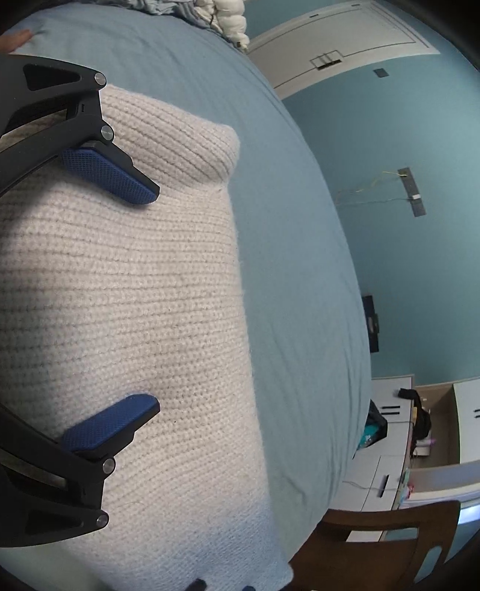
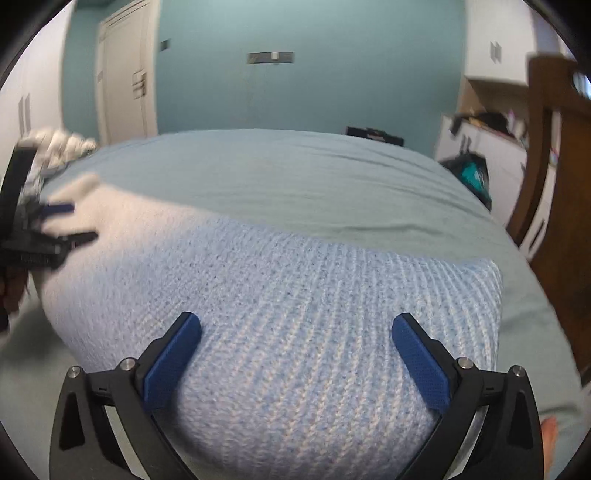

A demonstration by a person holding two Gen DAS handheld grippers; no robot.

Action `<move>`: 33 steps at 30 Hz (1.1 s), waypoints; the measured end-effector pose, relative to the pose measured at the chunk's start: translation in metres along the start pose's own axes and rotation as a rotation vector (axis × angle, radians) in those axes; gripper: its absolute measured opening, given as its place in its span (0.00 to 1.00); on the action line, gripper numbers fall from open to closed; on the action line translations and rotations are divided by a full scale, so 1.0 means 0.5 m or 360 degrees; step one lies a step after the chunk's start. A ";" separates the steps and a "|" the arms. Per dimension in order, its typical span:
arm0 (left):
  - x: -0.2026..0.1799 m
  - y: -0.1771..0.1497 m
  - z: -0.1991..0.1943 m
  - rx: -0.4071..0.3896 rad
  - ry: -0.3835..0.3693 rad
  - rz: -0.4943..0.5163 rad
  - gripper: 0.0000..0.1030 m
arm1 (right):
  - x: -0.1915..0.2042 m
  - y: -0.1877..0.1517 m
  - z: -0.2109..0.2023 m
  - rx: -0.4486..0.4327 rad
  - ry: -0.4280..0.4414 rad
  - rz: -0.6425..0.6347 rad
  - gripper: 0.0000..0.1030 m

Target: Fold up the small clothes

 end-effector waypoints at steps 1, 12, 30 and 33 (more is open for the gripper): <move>0.000 -0.005 -0.002 0.0007 0.0006 0.0002 1.00 | 0.009 -0.007 0.002 -0.0008 -0.0028 -0.0063 0.98; -0.034 0.080 -0.079 0.0028 0.0020 -0.0099 1.00 | 0.070 0.053 -0.073 -0.0104 -0.0079 -0.0122 0.99; -0.101 0.099 -0.040 0.0497 -0.0074 0.0046 1.00 | 0.134 -0.003 -0.030 0.0175 0.0030 -0.0271 0.99; -0.071 0.127 -0.049 0.0624 0.0008 -0.0005 1.00 | 0.135 0.035 -0.024 0.0453 0.0034 -0.0237 0.99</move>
Point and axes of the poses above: each gripper's, at about its wrist camera, not at the fingertips, and z roughly the way its jaws point, x to its left, y to its top, the point moved 1 cm from there along z, roughly the way its jaws point, and after that the axes turned 3 degrees about z, right-handed, at the moved point
